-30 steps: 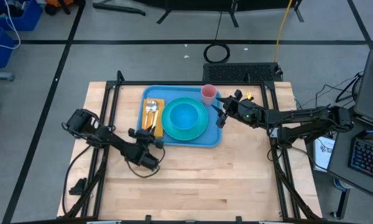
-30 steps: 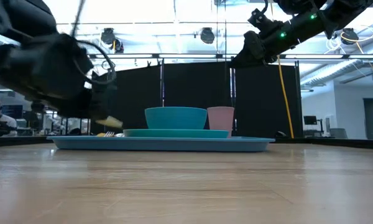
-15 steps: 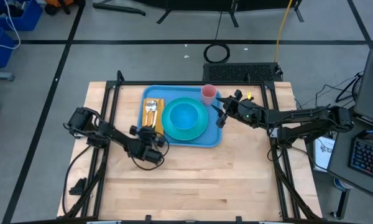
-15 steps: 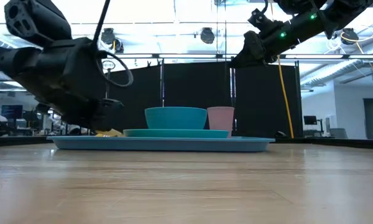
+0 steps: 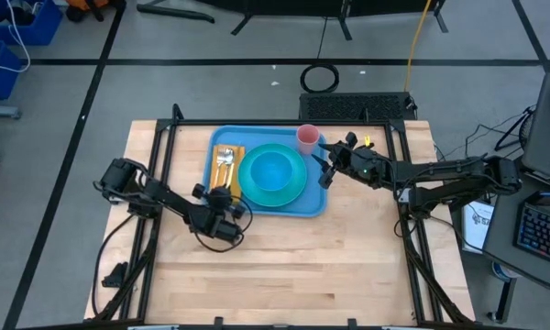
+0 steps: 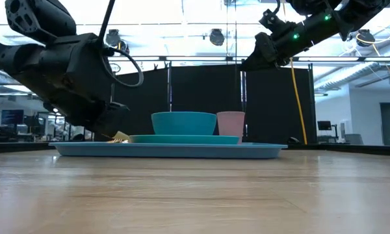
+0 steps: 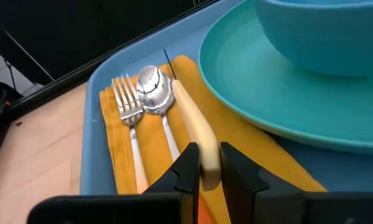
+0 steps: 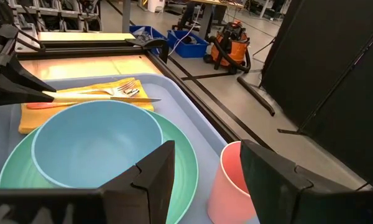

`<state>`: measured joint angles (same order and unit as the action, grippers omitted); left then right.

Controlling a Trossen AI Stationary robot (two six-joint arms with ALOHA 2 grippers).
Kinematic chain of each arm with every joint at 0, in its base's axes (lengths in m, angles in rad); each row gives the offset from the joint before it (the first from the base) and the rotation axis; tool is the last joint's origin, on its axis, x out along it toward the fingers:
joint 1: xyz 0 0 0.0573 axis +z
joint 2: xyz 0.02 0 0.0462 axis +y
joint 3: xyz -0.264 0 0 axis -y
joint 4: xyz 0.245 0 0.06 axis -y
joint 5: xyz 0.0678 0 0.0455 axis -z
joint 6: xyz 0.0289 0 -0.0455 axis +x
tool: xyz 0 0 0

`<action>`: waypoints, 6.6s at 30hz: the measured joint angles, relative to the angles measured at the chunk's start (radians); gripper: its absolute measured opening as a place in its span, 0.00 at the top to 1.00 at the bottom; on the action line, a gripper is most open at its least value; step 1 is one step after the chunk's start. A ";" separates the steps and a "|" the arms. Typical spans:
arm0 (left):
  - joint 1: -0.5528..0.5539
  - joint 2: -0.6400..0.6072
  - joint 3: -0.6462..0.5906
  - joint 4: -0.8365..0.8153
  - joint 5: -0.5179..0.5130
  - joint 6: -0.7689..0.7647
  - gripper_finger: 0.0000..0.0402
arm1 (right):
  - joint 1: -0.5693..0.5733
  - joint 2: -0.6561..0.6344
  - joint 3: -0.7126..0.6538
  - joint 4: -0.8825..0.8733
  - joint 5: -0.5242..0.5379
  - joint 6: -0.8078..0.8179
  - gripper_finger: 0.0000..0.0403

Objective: Set up tray
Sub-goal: Put the yellow knife on the yellow napkin to the right of the orange spoon, then return to Home Position

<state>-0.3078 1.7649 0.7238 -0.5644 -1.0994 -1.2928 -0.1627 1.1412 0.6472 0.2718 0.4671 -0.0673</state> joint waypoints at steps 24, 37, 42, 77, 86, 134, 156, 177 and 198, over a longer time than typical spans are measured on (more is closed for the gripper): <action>0.001 0.000 0.063 -0.140 0.136 -0.005 0.89 | 0.000 0.000 0.000 0.000 0.000 0.000 0.57; 0.028 0.000 0.061 -0.100 0.231 0.122 0.84 | 0.000 0.000 0.000 0.000 0.000 0.000 0.57; 0.028 0.000 0.061 -0.067 0.253 0.160 0.86 | 0.000 0.000 0.000 0.000 0.000 0.000 0.57; 0.001 -0.007 0.064 -0.061 0.225 0.195 0.72 | 0.000 0.000 0.000 0.000 0.000 0.000 0.57; -0.069 -0.023 0.064 -0.073 0.065 0.147 0.72 | 0.000 0.000 0.000 0.000 0.000 0.000 0.57; -0.696 -0.574 0.063 -0.672 -0.468 -0.402 0.72 | 0.000 0.000 0.000 0.008 0.000 0.000 0.57; -0.731 -0.569 0.063 -0.467 -0.314 -0.228 0.72 | 0.000 0.000 0.000 0.007 0.000 0.040 0.58; -0.350 -0.571 0.063 0.826 0.552 1.293 0.72 | 0.534 -0.122 0.000 0.096 0.137 0.013 0.58; 0.027 -0.902 -0.186 0.993 1.276 1.398 0.72 | 0.778 -0.546 -0.141 -0.087 0.344 0.027 0.57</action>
<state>-0.2810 0.8631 0.5381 0.4287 0.1765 0.1048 0.6153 0.5956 0.5060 0.1851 0.8109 -0.0405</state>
